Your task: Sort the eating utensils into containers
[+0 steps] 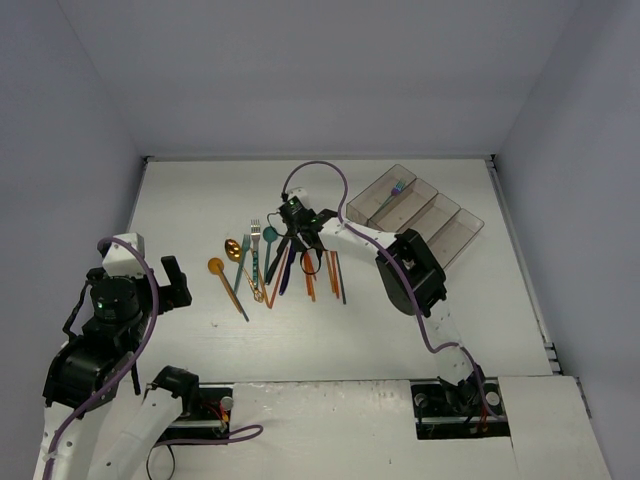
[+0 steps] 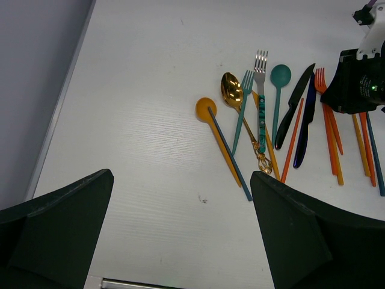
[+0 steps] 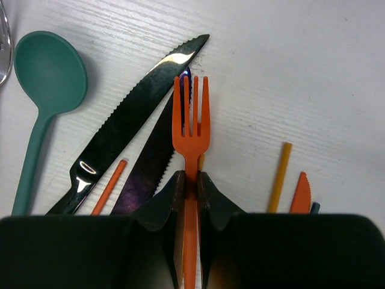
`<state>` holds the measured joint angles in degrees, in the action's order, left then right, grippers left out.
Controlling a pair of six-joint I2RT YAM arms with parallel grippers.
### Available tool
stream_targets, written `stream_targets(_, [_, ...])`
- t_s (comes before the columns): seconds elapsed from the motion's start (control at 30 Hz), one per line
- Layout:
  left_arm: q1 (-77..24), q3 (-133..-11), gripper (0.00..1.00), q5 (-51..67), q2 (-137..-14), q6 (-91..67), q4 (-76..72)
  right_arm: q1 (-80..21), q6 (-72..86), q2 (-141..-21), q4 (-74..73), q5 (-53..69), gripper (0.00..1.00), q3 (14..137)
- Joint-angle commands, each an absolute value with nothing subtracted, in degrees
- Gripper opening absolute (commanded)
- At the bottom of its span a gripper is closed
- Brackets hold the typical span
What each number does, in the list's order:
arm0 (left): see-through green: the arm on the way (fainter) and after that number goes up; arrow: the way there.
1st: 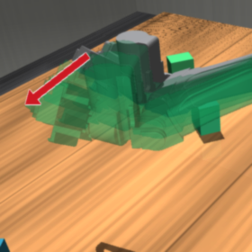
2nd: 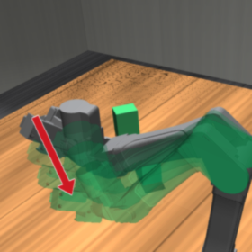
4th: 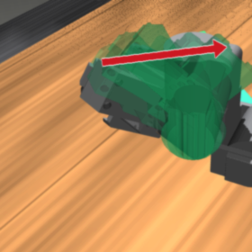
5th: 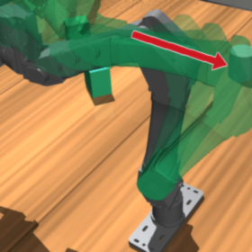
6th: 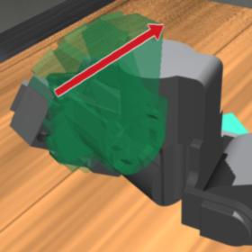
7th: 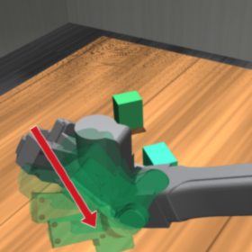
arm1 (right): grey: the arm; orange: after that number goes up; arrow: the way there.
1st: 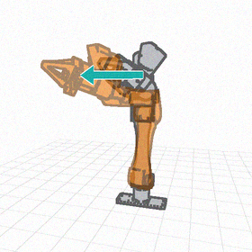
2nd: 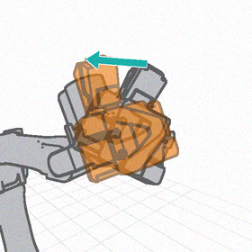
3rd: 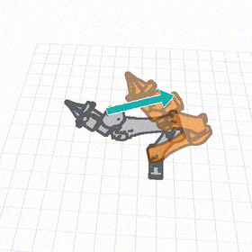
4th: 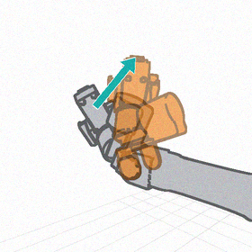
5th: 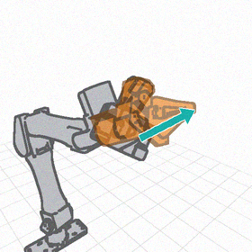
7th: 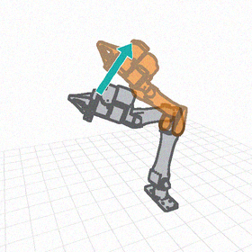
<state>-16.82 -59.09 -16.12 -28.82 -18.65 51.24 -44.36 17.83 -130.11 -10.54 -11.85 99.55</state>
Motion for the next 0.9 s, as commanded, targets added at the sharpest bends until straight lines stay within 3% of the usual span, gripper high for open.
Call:
stream_targets(0.0, [-17.0, -60.7, 0.97, -16.5, -29.6, -18.0, 49.0, -44.2, 18.1, -122.7, -10.1, -15.7, 0.02, 101.9])
stream_targets(0.3, [-17.0, -61.6, 0.97, -16.8, -29.7, -17.3, 48.9, -38.7, 21.8, -114.5, -10.1, -14.4, 0.0, 103.3])
stream_targets(0.5, [-17.0, -62.1, 0.97, -16.8, -29.3, -17.0, 48.5, -27.3, 32.4, -111.7, -10.1, -16.9, 0.0, 100.4])
stream_targets(0.87, [-17.0, -58.6, 0.97, -14.8, -26.3, -13.8, 41.2, -16.2, 47.0, -119.2, -10.0, -19.0, 0.0, 106.5])
